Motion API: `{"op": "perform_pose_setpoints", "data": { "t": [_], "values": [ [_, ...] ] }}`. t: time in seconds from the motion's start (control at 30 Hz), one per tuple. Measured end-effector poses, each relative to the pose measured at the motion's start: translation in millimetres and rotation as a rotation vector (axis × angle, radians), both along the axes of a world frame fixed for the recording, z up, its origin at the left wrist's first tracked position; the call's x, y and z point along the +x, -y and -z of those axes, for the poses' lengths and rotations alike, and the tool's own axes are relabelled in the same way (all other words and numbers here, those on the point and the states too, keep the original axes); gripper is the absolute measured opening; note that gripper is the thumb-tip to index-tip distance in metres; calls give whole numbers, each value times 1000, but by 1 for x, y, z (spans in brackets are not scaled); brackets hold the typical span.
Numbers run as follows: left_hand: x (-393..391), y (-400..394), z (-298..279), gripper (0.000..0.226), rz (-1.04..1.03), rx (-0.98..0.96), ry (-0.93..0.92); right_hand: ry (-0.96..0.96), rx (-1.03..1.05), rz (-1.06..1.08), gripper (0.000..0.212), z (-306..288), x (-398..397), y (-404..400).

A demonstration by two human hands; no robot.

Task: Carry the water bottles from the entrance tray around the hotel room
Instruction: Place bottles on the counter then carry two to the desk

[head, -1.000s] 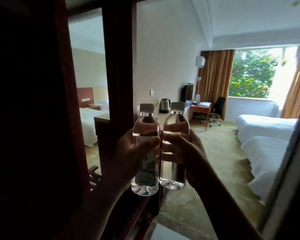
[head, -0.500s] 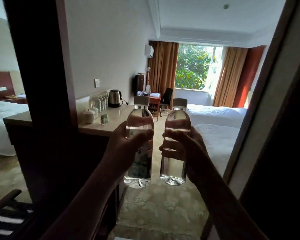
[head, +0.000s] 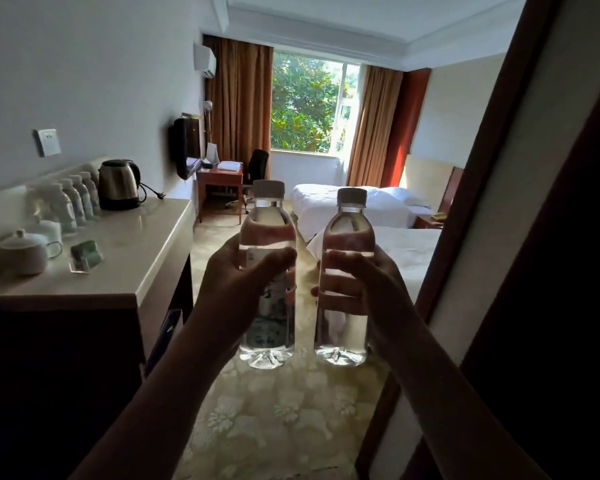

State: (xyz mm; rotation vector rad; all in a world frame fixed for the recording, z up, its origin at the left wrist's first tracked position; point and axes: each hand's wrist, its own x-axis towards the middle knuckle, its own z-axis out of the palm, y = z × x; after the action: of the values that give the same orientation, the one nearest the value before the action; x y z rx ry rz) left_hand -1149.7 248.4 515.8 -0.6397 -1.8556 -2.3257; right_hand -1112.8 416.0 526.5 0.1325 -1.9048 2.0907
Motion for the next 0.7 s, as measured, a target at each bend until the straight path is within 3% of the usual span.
{"op": "perform_pose_setpoints", "data": {
  "t": [0.23,0.37,0.7],
  "values": [
    [-115,-52,6,30,-30,-39,-20,-41,0,0,38,10,-122,-56],
    [-181,-73,2,44,-74,-62,-18,-34,-29,-24,27,7,-201,-86],
    [-334,-88,12,29,-142,-115,-5,-35,-10,-127,31,10,-367,-102]
  ]
}}
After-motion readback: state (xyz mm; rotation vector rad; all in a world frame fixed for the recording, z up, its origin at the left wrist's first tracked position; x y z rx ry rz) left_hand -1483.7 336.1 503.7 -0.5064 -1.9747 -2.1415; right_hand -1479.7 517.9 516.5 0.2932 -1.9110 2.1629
